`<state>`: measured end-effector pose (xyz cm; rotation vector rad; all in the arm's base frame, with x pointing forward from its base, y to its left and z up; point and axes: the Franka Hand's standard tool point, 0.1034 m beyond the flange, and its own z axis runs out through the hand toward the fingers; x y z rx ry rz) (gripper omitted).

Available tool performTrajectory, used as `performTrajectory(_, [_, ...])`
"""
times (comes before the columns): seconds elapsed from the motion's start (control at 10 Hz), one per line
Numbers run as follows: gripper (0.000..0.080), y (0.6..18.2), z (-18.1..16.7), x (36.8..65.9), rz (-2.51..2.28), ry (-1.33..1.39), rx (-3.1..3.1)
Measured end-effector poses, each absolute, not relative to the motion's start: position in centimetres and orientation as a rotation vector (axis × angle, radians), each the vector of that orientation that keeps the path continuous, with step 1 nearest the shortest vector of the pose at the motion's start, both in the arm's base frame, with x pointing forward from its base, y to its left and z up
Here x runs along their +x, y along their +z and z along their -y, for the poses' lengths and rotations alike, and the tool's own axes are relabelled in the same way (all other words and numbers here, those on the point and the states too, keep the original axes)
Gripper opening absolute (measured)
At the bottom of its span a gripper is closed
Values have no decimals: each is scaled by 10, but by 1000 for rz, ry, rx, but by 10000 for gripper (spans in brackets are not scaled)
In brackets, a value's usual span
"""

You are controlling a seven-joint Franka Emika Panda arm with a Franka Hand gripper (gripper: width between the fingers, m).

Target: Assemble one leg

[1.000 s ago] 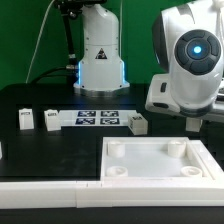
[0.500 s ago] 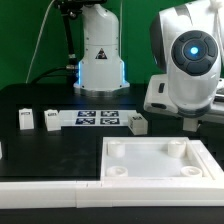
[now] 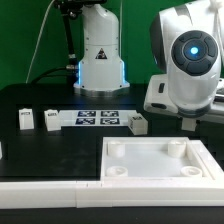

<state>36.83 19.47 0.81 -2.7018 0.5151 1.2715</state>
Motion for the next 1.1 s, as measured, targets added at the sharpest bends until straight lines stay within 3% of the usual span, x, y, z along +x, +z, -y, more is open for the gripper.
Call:
performTrajectory(0.2, [291, 9, -194, 369, -509, 1273, -2703])
performTrajectory(0.6, [291, 66, -181, 391, -451, 1316, -2705])
performTrajectory(0.7, [291, 73, -180, 394, -453, 1297, -2711])
performTrajectory(1.1, [291, 69, -185, 407, -463, 1089, -2793])
